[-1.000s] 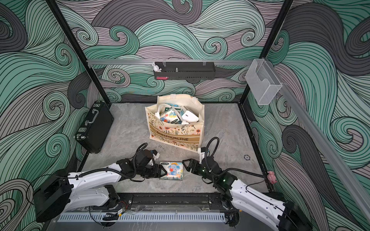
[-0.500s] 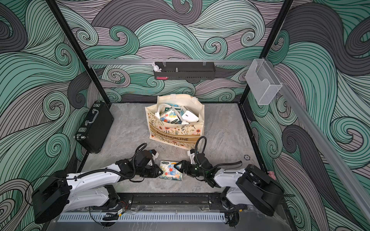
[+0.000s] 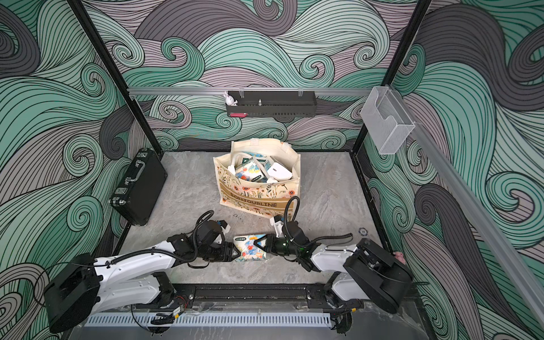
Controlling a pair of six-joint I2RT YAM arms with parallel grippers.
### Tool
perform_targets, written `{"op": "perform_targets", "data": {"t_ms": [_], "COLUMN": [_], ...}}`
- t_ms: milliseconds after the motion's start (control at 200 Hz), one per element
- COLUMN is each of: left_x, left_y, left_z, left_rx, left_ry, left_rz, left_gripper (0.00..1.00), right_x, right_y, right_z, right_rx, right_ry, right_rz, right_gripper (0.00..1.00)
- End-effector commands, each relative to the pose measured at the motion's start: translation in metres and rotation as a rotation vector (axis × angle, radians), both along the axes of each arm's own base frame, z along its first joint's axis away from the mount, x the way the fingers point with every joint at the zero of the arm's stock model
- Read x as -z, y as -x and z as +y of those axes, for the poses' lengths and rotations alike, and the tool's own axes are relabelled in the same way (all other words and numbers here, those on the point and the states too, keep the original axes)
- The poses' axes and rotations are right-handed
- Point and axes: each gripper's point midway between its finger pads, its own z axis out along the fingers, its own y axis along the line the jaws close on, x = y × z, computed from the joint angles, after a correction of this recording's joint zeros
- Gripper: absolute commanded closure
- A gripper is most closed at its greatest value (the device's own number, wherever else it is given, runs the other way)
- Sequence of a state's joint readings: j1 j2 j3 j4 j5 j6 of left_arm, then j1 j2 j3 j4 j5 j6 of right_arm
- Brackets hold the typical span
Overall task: Put tissues into the canvas bag
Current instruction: Pick up the pack of facial tissues from the center of the board, then adjust the canvas bag at the center of the board.
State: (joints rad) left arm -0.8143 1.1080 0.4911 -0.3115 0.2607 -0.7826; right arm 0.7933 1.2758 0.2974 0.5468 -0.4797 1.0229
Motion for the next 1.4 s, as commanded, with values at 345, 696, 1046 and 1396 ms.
{"op": "perform_targets", "data": {"t_ms": [345, 696, 1046, 1396], "left_x": [-0.190, -0.317, -0.288, -0.282], "left_y": [-0.060, -0.170, -0.266, -0.283], "left_z": [0.044, 0.052, -0.002, -0.031], "left_rx": [-0.036, -0.116, -0.049, -0.033], "left_ry": [0.088, -0.122, -0.042, 0.122], "left_rz": [-0.437, -0.761, -0.591, -0.511], "left_gripper": [0.18, 0.16, 0.20, 0.22], "right_x": [-0.316, -0.333, -0.340, -0.357], "right_y": [-0.054, -0.135, -0.117, -0.082], "right_z": [-0.079, -0.093, -0.128, -0.160], "right_rx": [-0.061, 0.114, 0.261, 0.356], "right_ry": [0.143, 0.308, 0.395, 0.453], "right_rz": [-0.766, -0.856, -0.925, -1.028], "right_gripper": [0.59, 0.60, 0.60, 0.60]}}
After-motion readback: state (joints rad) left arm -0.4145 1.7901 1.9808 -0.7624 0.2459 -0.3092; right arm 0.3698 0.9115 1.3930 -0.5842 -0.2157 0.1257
